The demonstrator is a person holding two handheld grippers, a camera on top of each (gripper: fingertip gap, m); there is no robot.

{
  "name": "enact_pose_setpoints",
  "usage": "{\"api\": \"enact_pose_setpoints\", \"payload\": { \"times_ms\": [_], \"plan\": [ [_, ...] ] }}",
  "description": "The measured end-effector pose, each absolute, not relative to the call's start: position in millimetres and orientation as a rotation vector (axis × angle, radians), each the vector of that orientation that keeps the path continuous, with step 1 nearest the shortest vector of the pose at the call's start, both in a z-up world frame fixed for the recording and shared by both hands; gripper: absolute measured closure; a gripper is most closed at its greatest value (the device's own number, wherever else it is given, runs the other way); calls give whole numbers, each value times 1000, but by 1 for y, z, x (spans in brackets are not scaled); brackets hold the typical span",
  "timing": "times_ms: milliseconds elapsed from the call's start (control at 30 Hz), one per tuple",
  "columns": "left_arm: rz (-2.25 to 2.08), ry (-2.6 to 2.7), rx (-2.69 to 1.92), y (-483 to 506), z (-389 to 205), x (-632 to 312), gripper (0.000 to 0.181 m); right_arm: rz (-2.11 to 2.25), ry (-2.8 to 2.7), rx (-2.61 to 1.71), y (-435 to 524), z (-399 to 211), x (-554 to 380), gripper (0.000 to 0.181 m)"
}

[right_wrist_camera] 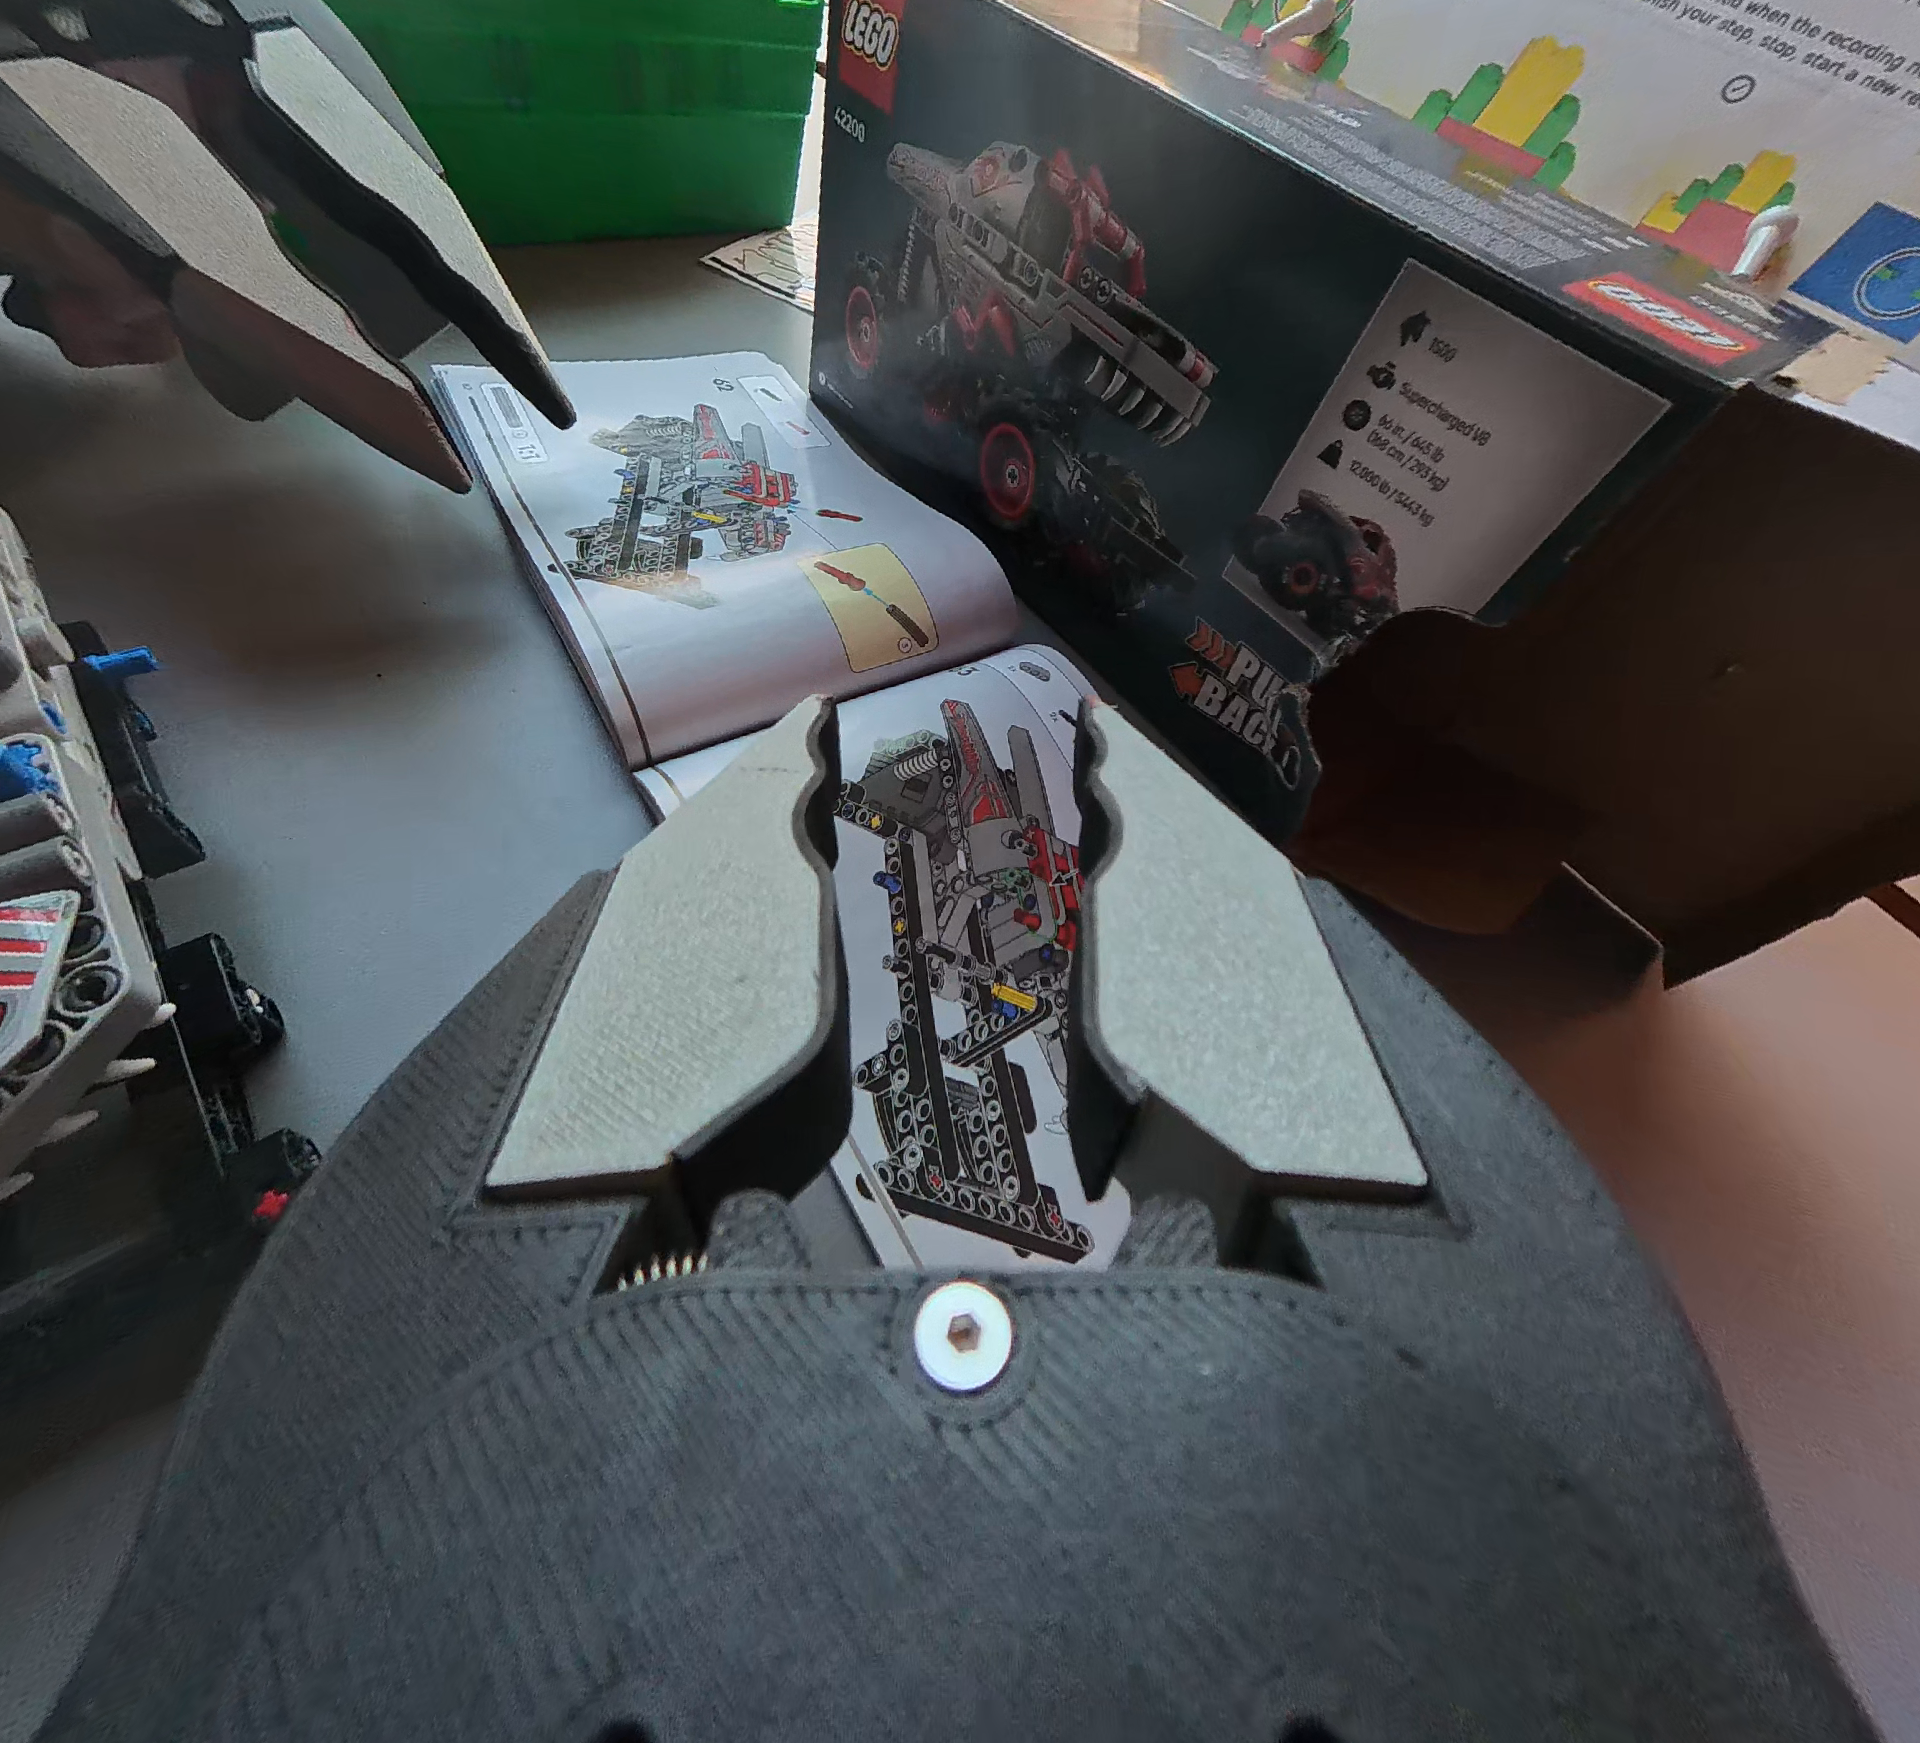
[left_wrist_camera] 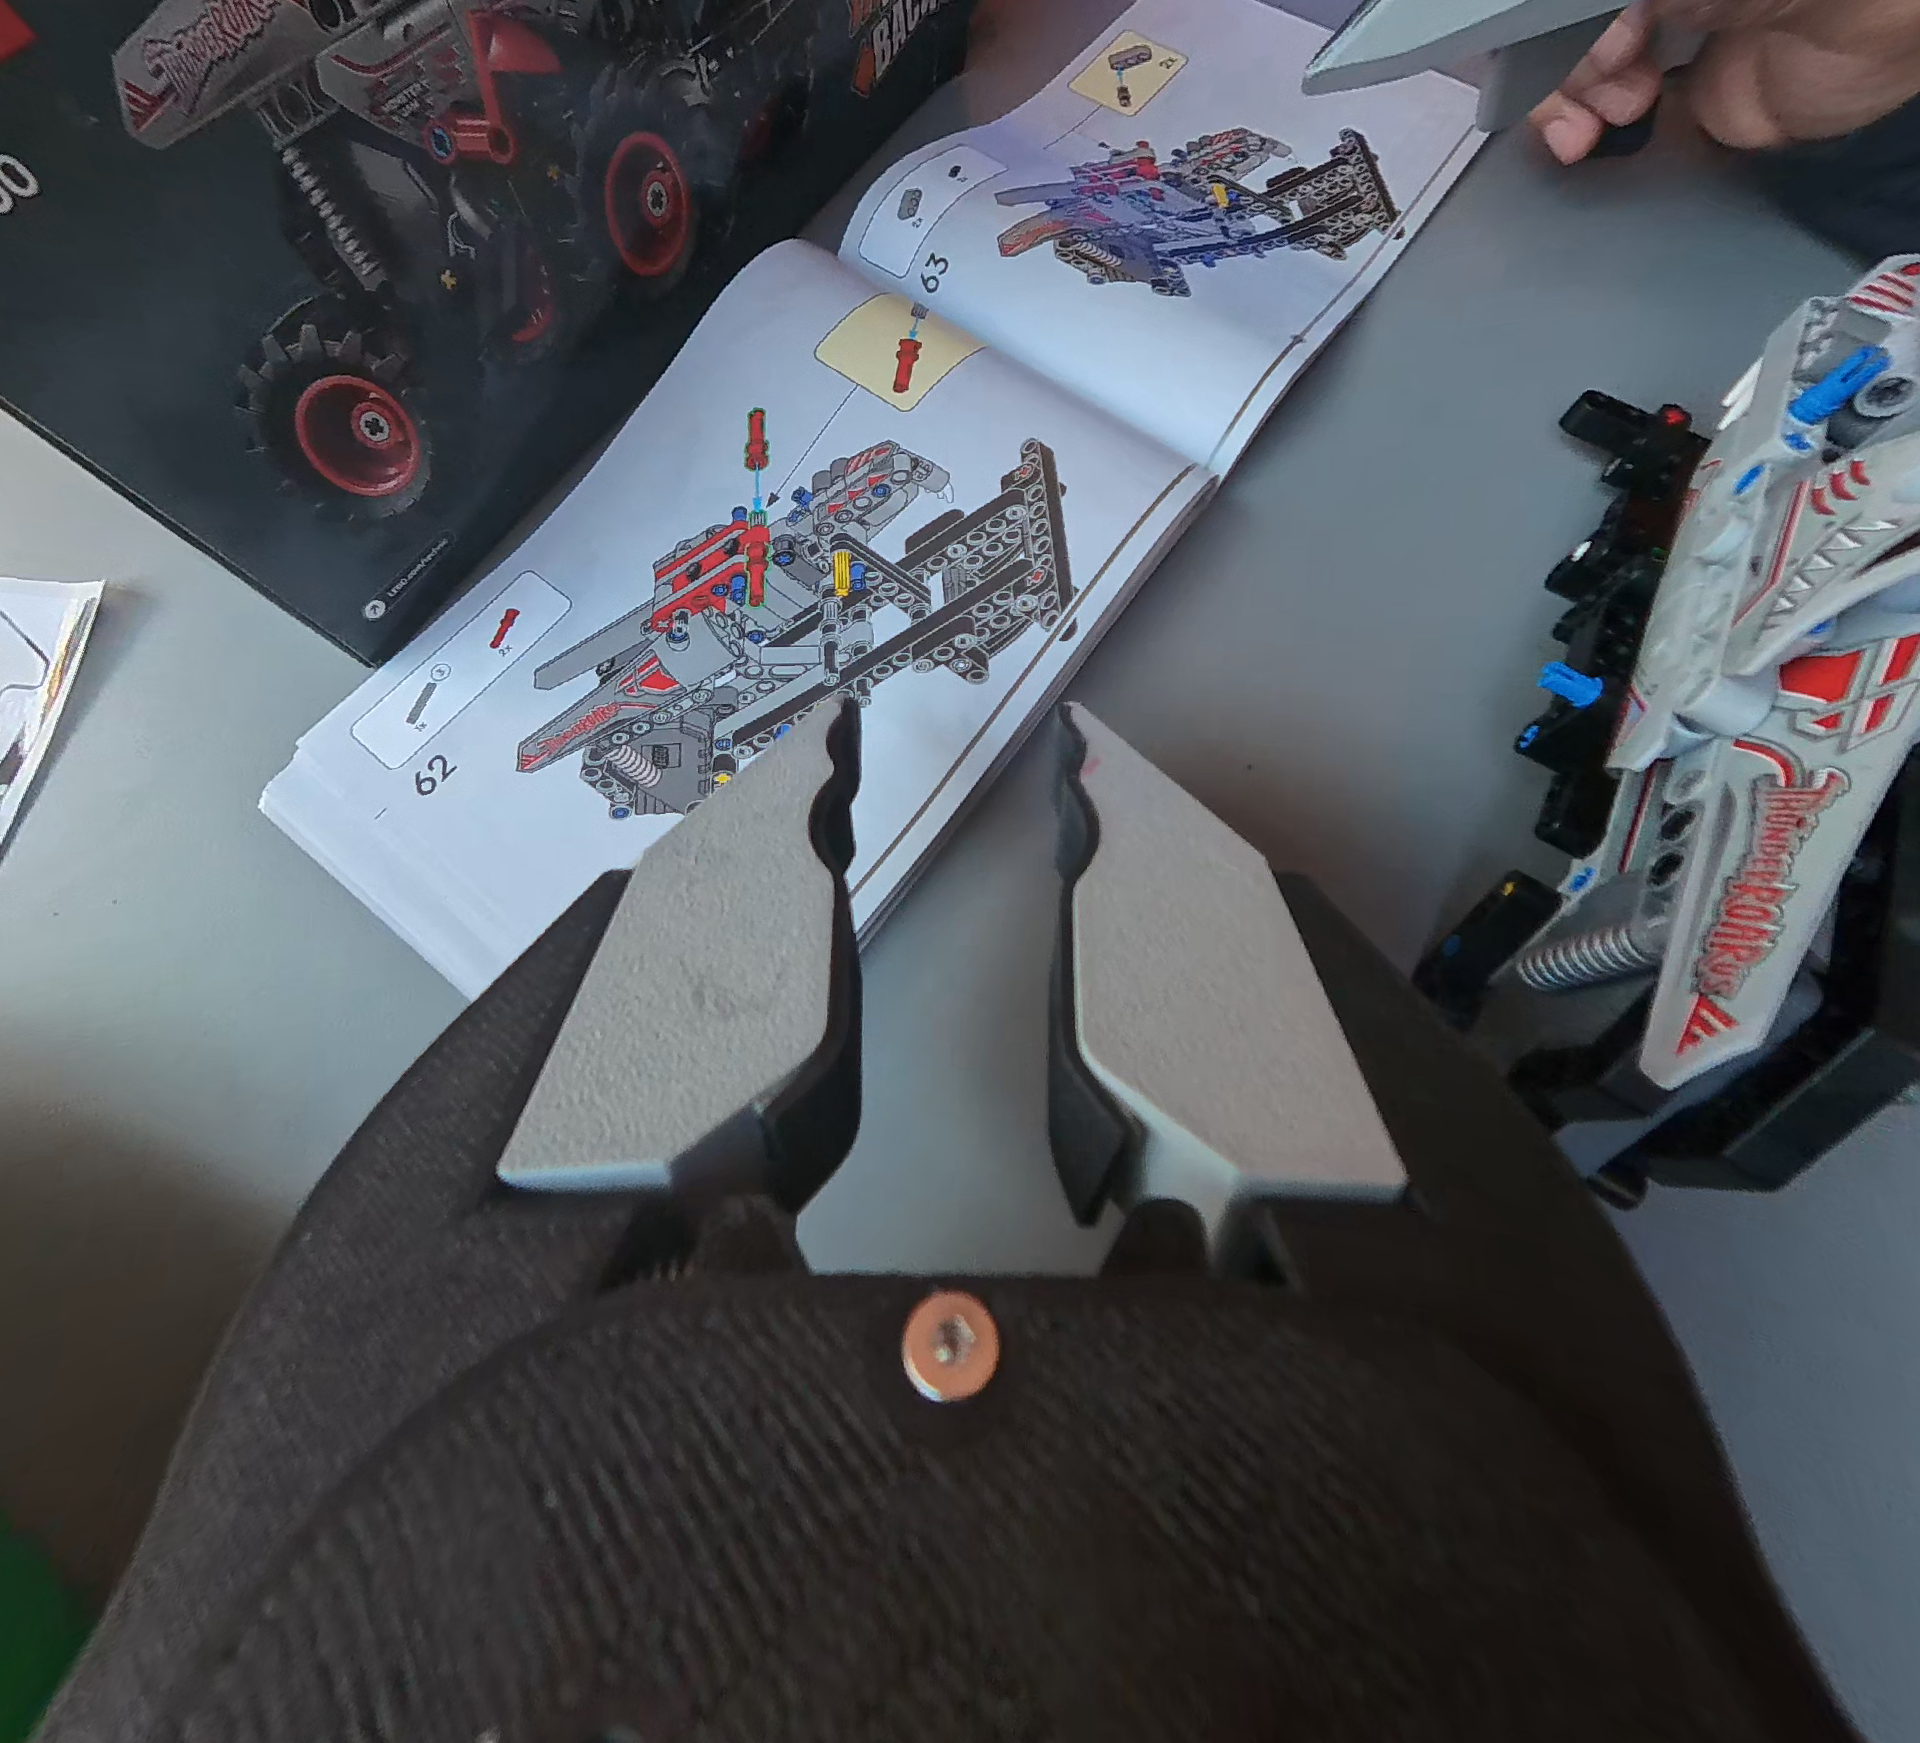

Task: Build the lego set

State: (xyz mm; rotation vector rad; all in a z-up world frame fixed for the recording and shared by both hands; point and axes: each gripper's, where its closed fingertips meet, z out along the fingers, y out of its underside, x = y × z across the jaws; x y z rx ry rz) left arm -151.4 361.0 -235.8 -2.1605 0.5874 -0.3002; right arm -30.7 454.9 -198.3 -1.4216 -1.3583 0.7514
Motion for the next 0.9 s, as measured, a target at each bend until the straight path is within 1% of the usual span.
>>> {"api": "enact_pose_setpoints", "payload": {
  "times_ms": [900],
  "plan": [
    [-298,597,-2159,360,-236,-150,147,744,-1365,-1420,454,-199,-31,142]
  ]
}}
